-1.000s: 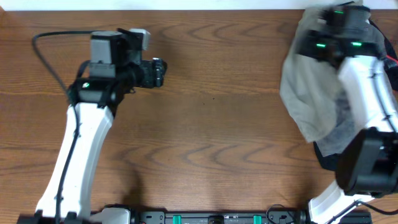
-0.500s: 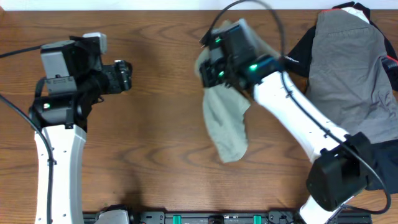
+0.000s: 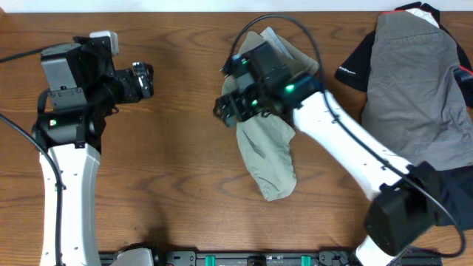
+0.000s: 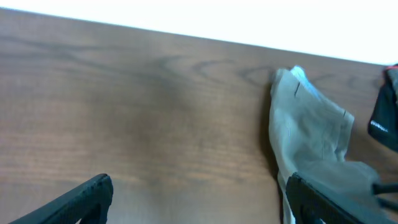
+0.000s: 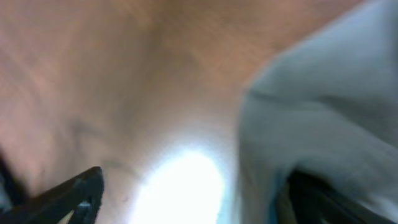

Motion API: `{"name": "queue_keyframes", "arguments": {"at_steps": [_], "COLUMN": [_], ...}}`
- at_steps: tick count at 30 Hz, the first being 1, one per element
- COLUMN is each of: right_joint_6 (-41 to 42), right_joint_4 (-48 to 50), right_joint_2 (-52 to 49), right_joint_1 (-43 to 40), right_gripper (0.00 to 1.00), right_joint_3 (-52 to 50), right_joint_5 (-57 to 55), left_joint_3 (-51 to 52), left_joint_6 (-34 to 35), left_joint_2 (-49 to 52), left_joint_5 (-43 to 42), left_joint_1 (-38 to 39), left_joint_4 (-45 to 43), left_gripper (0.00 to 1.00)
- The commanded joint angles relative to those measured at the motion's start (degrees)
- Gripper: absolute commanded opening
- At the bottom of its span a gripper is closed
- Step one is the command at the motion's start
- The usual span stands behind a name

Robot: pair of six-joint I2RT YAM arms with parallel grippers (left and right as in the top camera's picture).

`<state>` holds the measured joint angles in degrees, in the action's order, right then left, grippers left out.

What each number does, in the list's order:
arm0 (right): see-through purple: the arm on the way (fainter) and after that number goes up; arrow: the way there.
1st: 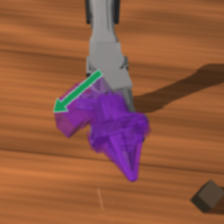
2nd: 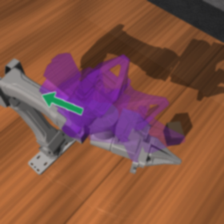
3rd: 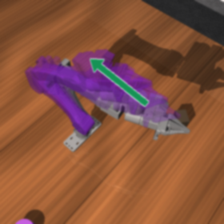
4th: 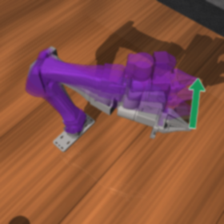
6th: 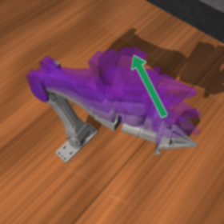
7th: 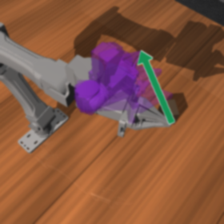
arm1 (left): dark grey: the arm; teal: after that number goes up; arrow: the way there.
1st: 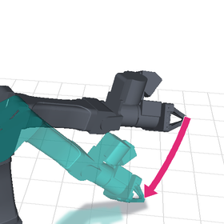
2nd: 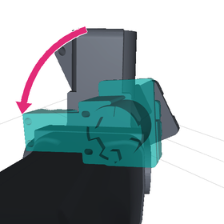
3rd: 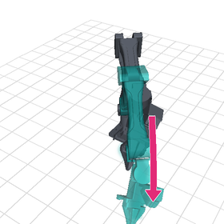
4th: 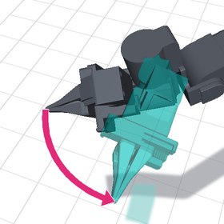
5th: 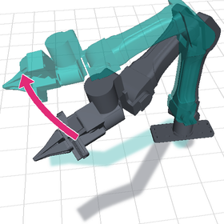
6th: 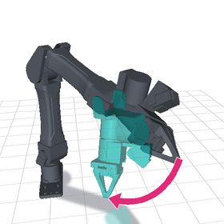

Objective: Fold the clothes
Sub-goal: 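Pull the khaki shorts off the pile leftward with the right gripper, then grasp the shorts waistband corner with the left gripper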

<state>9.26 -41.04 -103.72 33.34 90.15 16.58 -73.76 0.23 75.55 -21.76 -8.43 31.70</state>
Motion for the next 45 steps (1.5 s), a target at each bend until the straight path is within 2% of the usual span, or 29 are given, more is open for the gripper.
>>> {"name": "queue_keyframes", "arguments": {"at_steps": [1, 6, 13, 17, 19, 27, 30, 34, 41, 45], "right_joint_6": [2.7, 3.6, 3.6, 4.6, 5.8, 10.0, 10.0, 8.3, 7.8, 7.8], "right_joint_4": [1.0, 2.5, 1.5, 0.4, -0.2, -2.1, -3.5, -6.3, -8.6, -9.9], "right_joint_2": [6.0, 7.0, 5.9, 5.9, 5.8, 5.7, 5.3, 5.2, 5.2, 5.2], "right_joint_1": [-6.8, -16.1, -23.0, -25.7, -27.9, -39.5, -42.2, -43.6, -43.5, -43.4], "right_gripper": [0.96, 0.97, 0.97, 0.98, 0.98, 0.95, 0.94, 0.94, 0.93, 0.92], "right_joint_3": [0.8, 0.8, 0.8, 0.8, 0.8, 0.8, 0.8, 0.8, 0.8, 0.8], "right_joint_5": [-7.2, -8.0, -8.9, -11.0, -11.7, -12.2, -9.8, -9.7, -9.1, -9.0], "left_joint_3": [0.0, -3.5, -19.3, -27.5, -29.8, -30.6, -30.6, -30.6, -30.6, -30.6], "left_joint_6": [0.8, 2.0, -0.5, -0.9, -3.3, -8.4, -8.4, -8.4, -7.5, -6.6], "left_joint_2": [1.3, 5.8, 20.5, 28.8, 32.1, 40.1, 43.7, 47.8, 53.5, 55.9], "left_joint_5": [-4.4, -5.0, -4.5, -0.7, 1.5, 8.3, 15.1, 21.9, 23.9, 30.7], "left_joint_1": [1.3, 6.3, 16.0, 21.5, 24.6, 34.5, 38.3, 42.7, 46.3, 48.1], "left_joint_4": [-2.5, -4.0, -1.8, -1.2, -1.2, -3.7, -7.6, -12.0, -18.9, -24.2], "left_gripper": [0.93, 0.96, 0.98, 0.98, 0.98, 0.98, 0.97, 0.98, 0.93, 0.93]}}
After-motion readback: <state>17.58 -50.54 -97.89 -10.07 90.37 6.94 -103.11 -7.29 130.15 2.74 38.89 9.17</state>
